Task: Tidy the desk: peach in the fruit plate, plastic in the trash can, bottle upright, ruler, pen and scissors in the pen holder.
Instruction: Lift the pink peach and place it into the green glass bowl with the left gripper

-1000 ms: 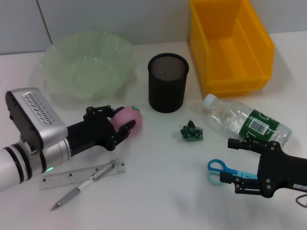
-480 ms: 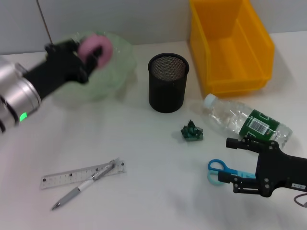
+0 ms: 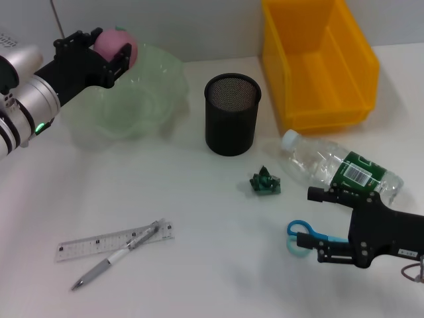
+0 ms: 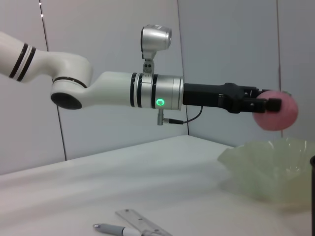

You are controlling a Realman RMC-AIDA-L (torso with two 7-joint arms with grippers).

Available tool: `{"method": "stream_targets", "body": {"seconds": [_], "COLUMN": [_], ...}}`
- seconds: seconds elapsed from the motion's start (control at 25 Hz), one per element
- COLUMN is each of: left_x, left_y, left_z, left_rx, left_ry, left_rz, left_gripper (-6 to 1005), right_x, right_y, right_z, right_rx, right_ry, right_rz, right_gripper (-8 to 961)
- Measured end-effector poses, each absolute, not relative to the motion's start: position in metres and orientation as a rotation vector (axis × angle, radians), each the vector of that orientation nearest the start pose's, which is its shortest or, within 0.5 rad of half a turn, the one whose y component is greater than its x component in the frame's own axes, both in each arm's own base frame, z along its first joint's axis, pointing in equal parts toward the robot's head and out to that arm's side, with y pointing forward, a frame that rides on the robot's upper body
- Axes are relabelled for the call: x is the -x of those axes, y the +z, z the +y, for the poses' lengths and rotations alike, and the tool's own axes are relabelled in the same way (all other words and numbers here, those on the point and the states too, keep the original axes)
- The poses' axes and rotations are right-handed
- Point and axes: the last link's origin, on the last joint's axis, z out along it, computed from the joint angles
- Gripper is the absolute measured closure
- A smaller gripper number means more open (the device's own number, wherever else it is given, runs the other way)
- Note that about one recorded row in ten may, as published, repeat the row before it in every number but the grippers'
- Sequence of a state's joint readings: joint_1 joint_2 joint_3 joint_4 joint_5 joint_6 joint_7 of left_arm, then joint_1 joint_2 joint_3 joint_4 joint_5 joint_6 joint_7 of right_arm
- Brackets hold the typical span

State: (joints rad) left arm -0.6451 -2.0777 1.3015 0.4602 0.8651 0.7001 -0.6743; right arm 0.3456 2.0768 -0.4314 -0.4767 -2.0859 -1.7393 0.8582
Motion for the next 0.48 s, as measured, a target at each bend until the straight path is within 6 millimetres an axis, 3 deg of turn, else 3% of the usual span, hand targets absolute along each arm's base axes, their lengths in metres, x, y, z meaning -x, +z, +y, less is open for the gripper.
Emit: {"method": "stream_targets", "body": {"seconds": [0.44,0.48], "left_x": [0.244,0.245], "left_y": [-0.018,-0.017], "left_z": [0.415,0.414], "left_rx": [2.092,2.093], "left_ry": [-0.608,-0.615], "left_rz": [-0.341,-0.343], "left_gripper": [152,153], "right_x": [-0.313,-0.313], "right_y": [-0.005,-0.004], "right_z": [0.263,0.264], "right_rx": [2.572,2.563], "right_ry": [0.854,0.862], "right_rz": [0.484,0.496], "right_gripper": [120,120]}}
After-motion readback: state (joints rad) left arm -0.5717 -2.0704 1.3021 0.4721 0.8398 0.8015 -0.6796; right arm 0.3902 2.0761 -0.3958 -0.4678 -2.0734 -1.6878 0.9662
